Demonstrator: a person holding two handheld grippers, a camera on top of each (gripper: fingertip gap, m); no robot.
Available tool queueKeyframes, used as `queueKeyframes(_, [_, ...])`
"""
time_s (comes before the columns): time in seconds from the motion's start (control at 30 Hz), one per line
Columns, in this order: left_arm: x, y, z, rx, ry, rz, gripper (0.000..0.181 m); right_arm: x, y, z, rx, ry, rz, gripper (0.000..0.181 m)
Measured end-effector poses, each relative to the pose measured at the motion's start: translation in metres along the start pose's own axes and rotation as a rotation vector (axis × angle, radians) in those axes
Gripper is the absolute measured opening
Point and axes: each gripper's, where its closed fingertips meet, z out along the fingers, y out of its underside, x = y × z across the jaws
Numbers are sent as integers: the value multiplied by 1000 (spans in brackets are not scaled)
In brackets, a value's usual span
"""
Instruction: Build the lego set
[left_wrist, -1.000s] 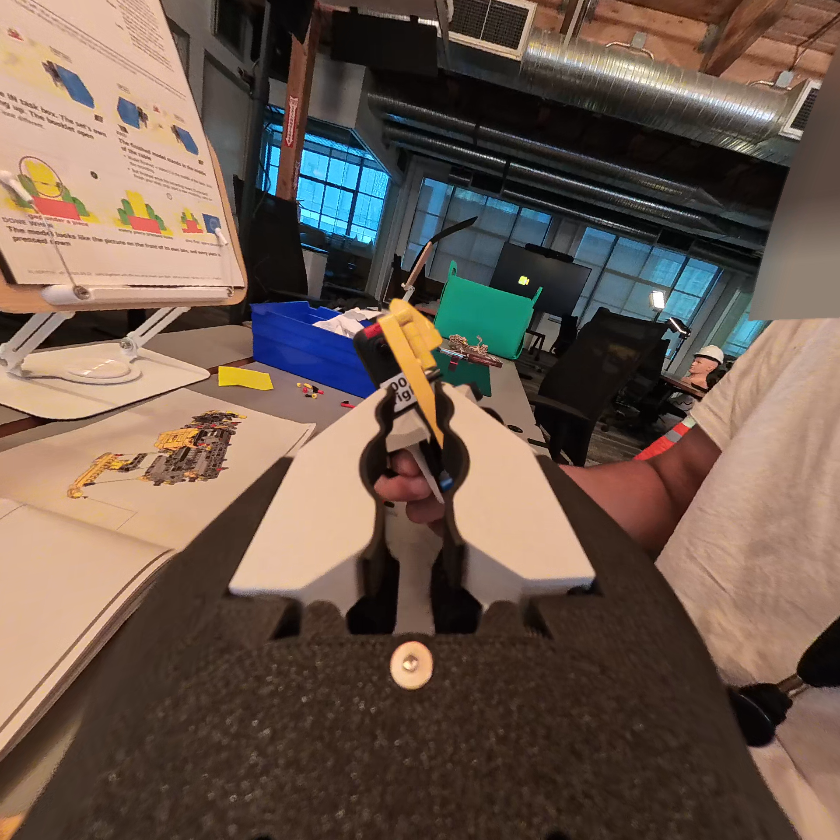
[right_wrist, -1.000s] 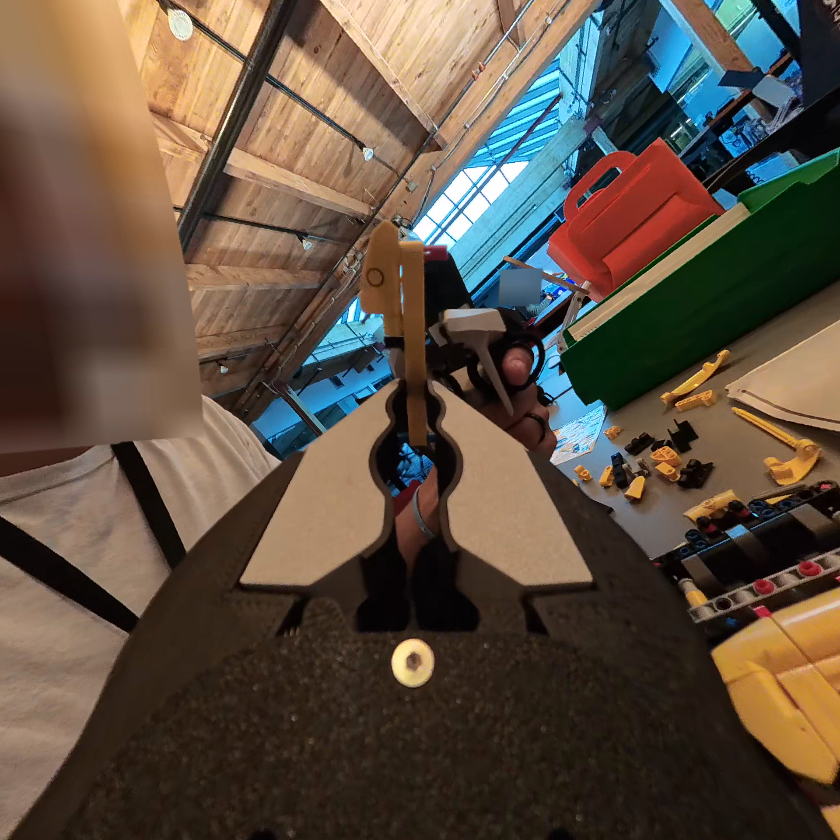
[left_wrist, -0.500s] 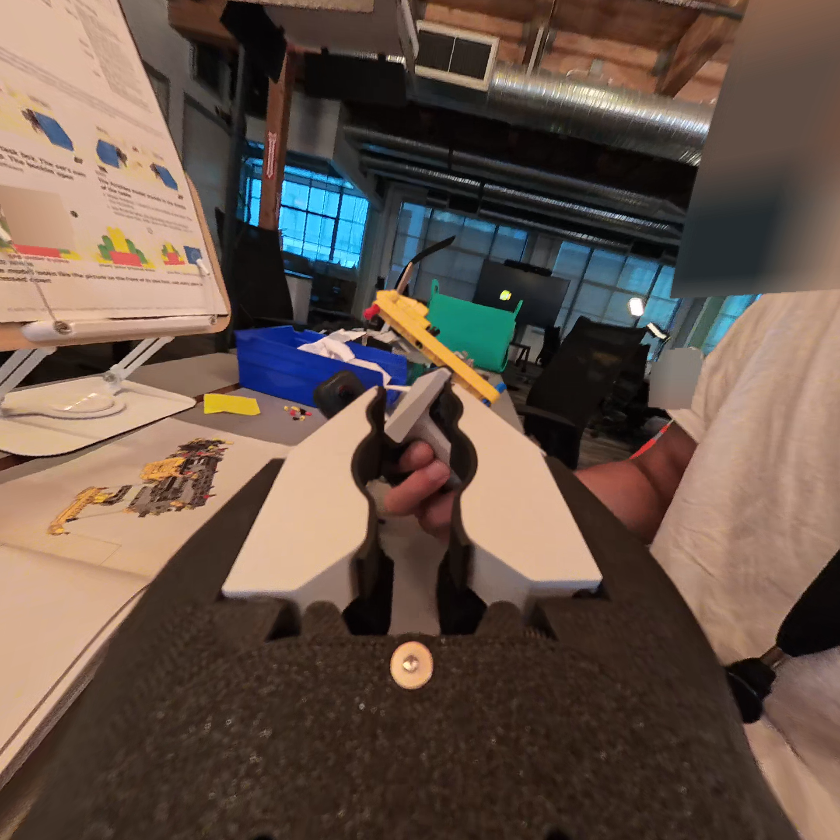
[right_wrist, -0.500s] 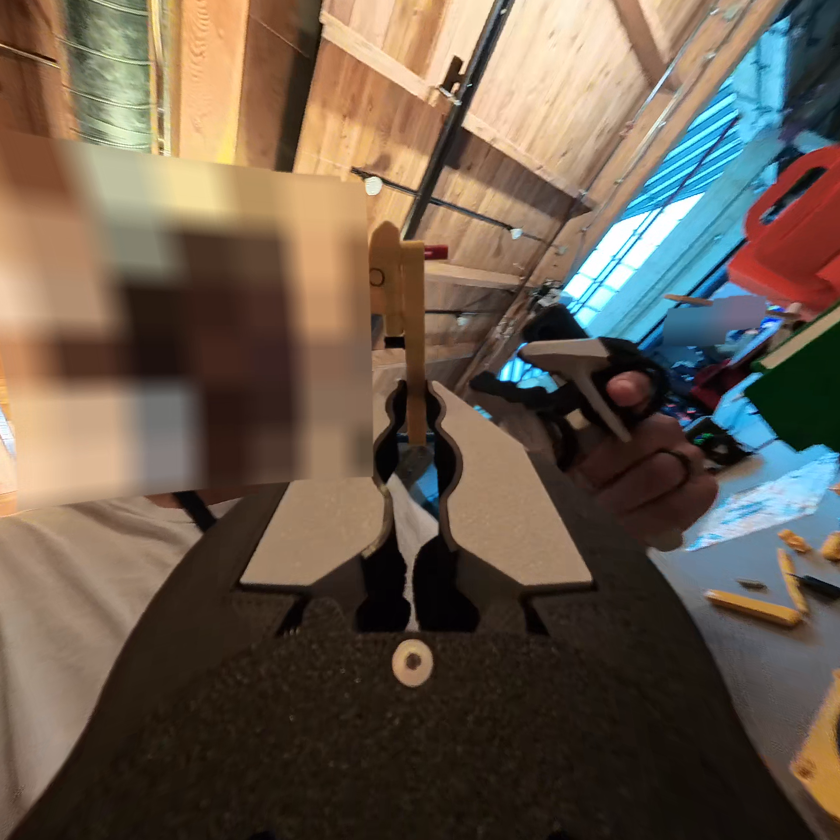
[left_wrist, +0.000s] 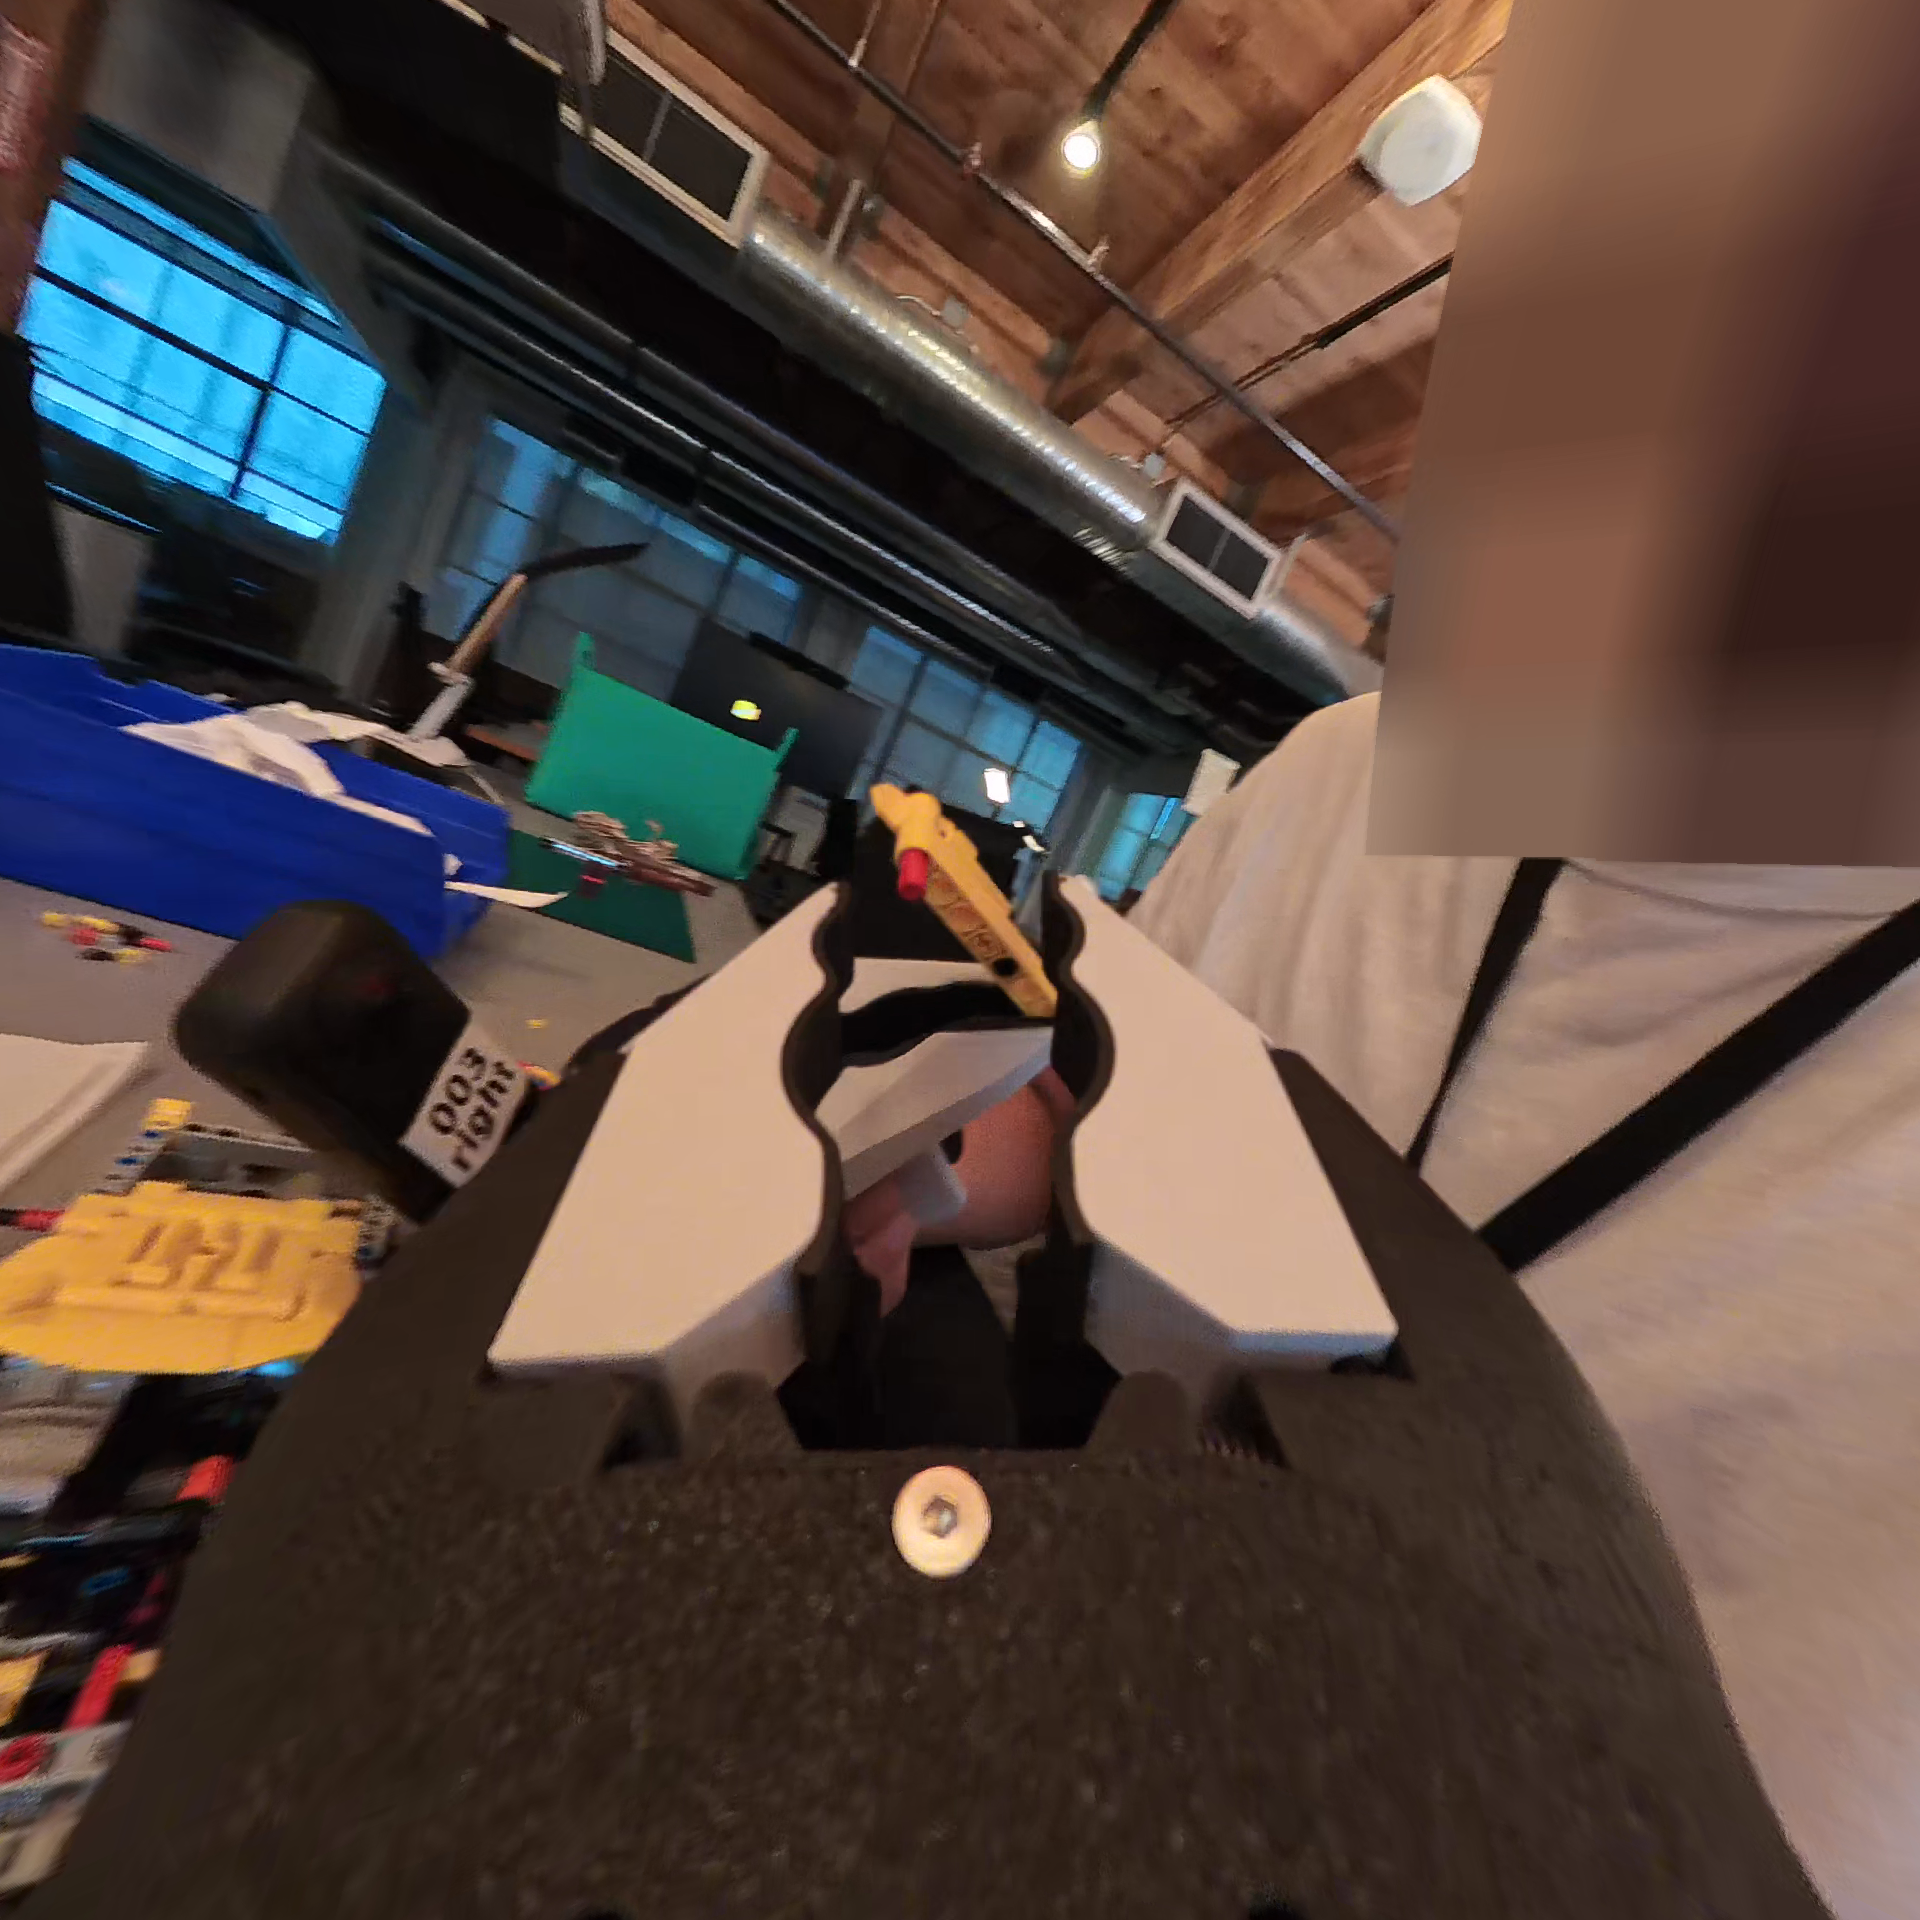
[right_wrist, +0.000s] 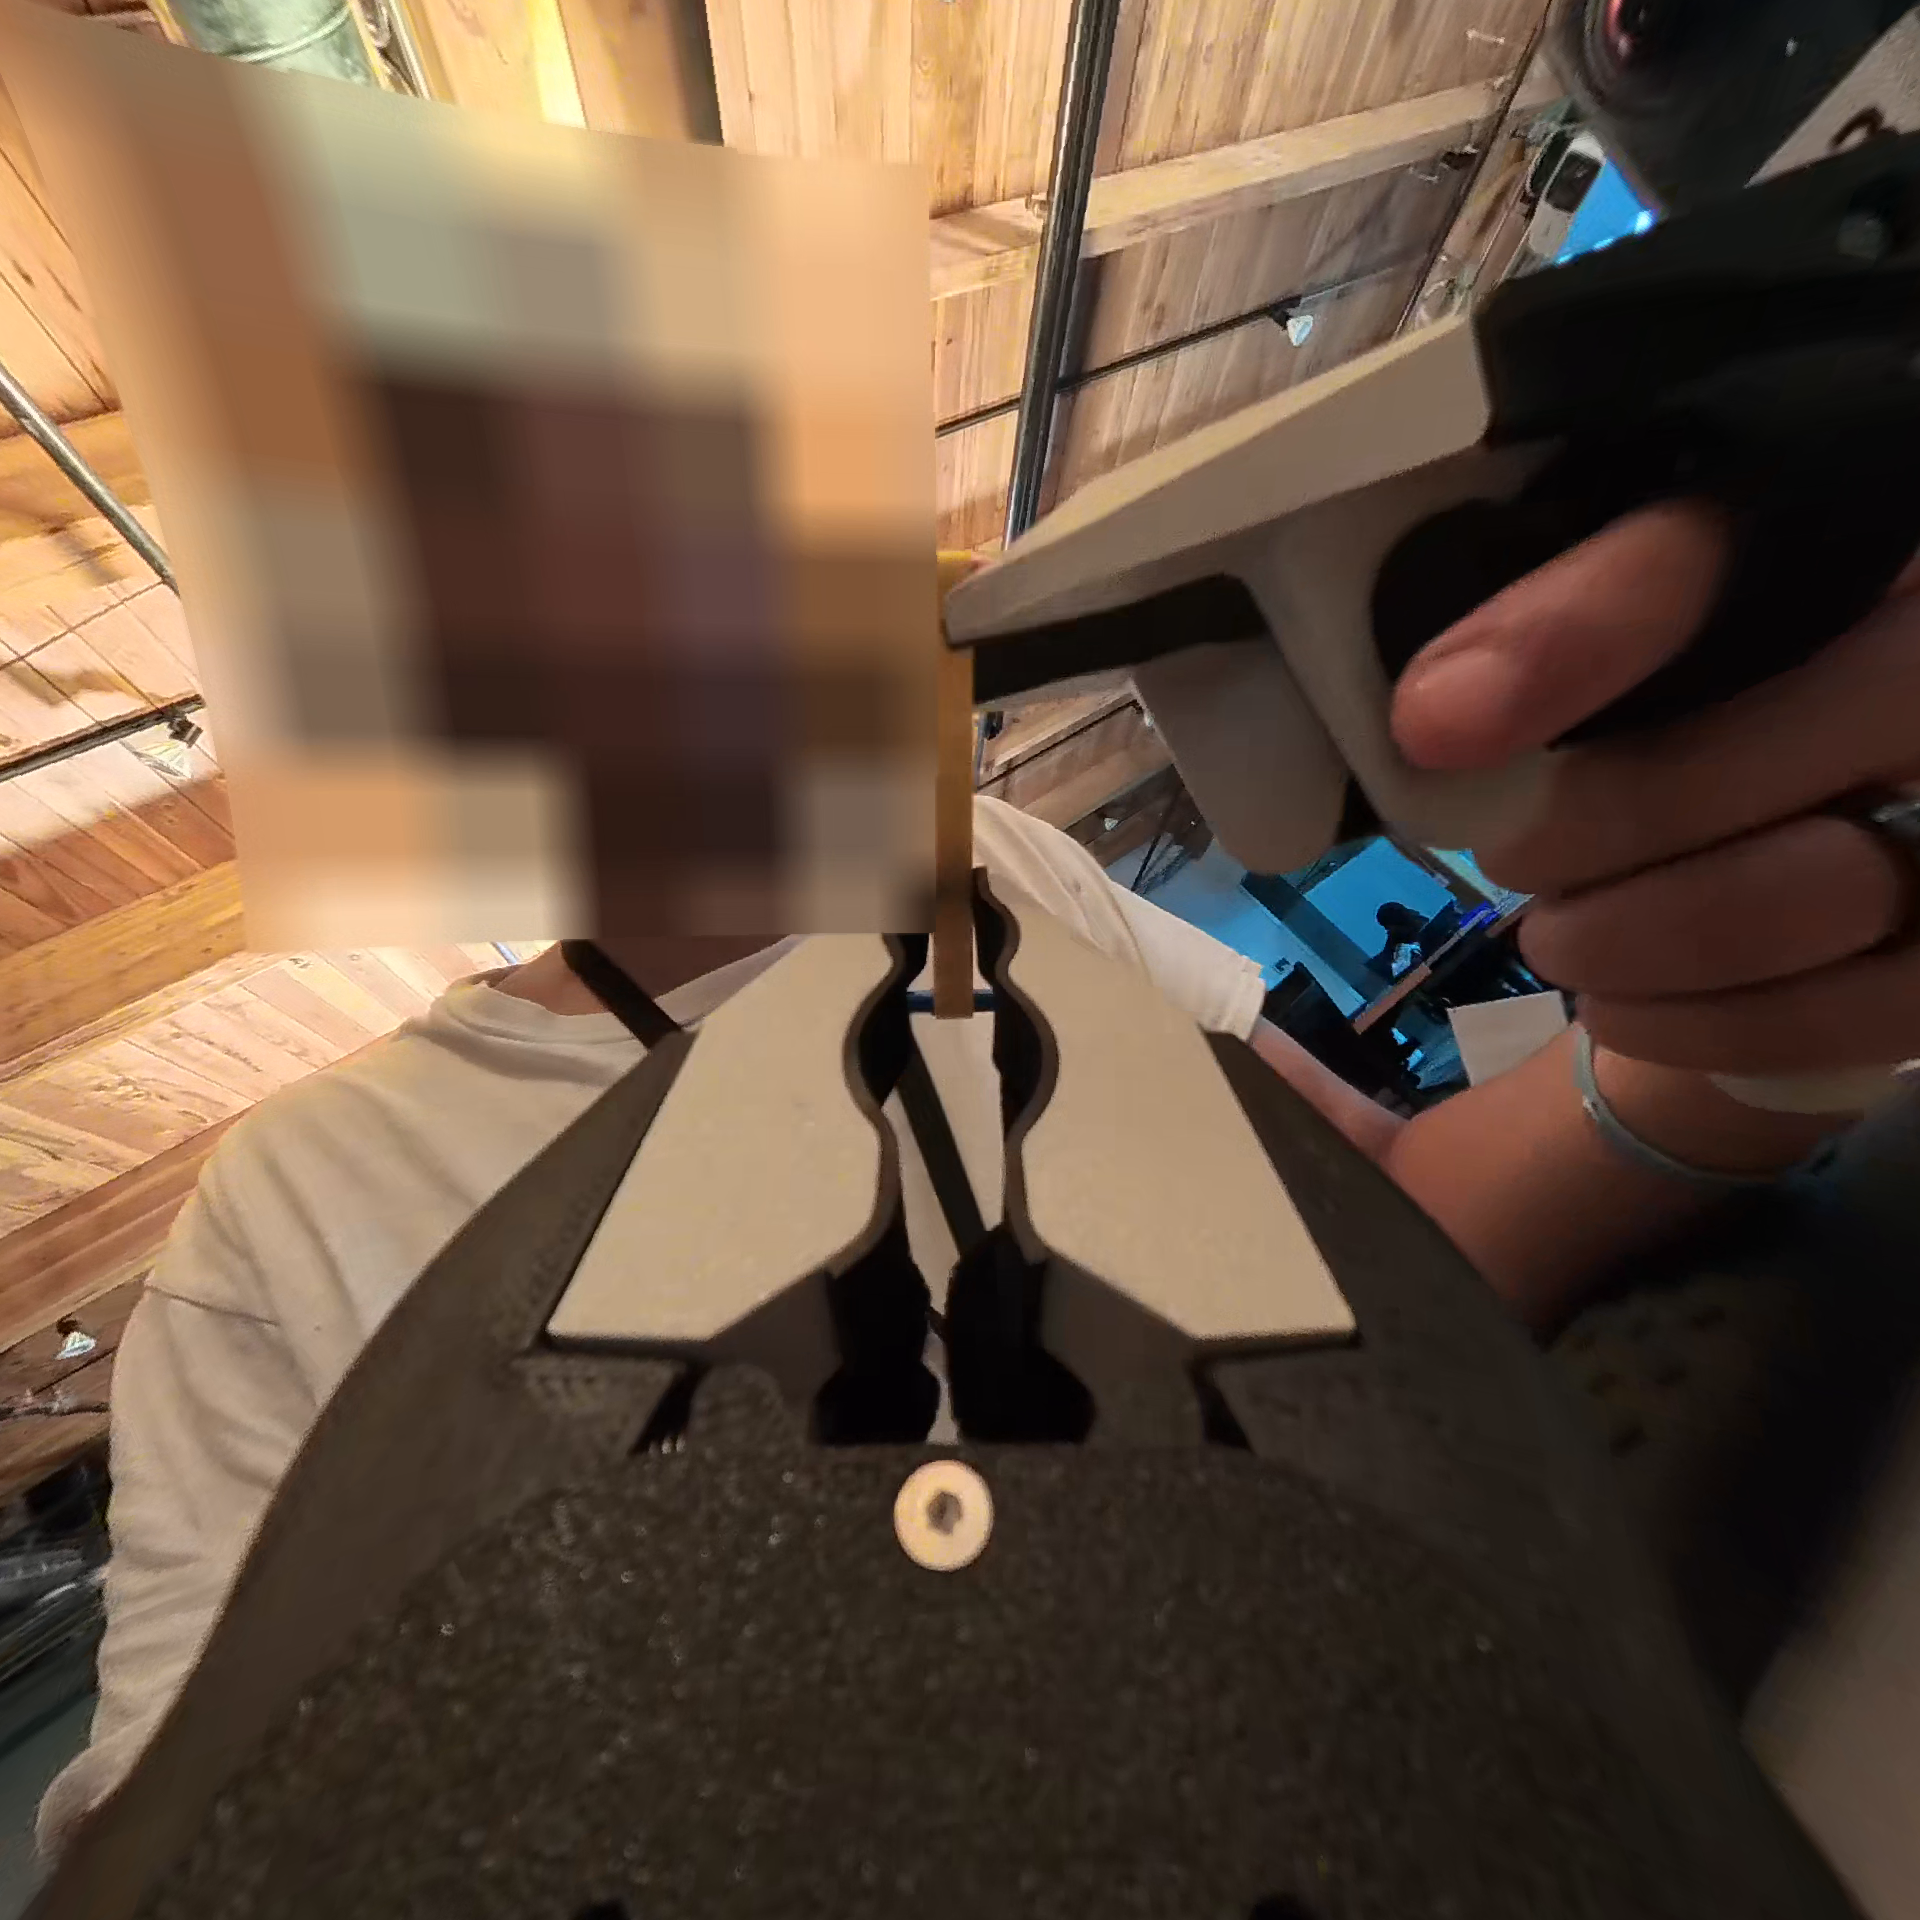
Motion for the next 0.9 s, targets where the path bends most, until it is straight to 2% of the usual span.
queueKeyframes(0.1, [6, 0, -1, 17, 74, -77, 34, 4, 1, -1, -5, 17, 14, 6])
queueKeyframes(0.13, [7, 2, -1, 11, 85, -91, 31, 6, 2, -1, -11, 28, 16, 6])
queueKeyframes(0.17, [6, 5, 0, -6, 83, -92, 19, 7, 4, -1, -20, 41, 17, 6])
queueKeyframes(0.3, [6, 7, -3, -19, 95, -100, 11, 9, 5, -1, -24, 65, 6, 7])
queueKeyframes(0.43, [-10, -4, -15, 41, 25, -145, 7, 11, -16, -15, 69, 167, -84, 10])
queueKeyframes(0.47, [-17, -6, -19, 58, -16, -152, 7, 14, -22, -21, 91, 235, -140, 12])
queueKeyframes(0.57, [-44, -18, -37, 154, -150, -189, 7, 14, -50, -37, 197, 462, -404, 37])
queueKeyframes(0.67, [-69, -31, -62, 281, -273, -250, 6, 1, -70, -50, 236, 726, -785, 51])
queueKeyframes(0.73, [-85, -34, -77, 352, -367, -286, 7, 6, -77, -65, 145, 1023, -1049, 57])
queueKeyframes(0.8, [-101, -33, -91, 407, -453, -339, 7, 21, -80, -89, -55, 1392, -1253, 52])
queueKeyframes(0.83, [-106, -31, -96, 421, -487, -353, 7, 28, -79, -96, -155, 1520, -1317, 48])
queueKeyframes(0.9, [-113, -28, -101, 437, -563, -339, 7, 38, -82, -103, -235, 1702, -1394, 47])
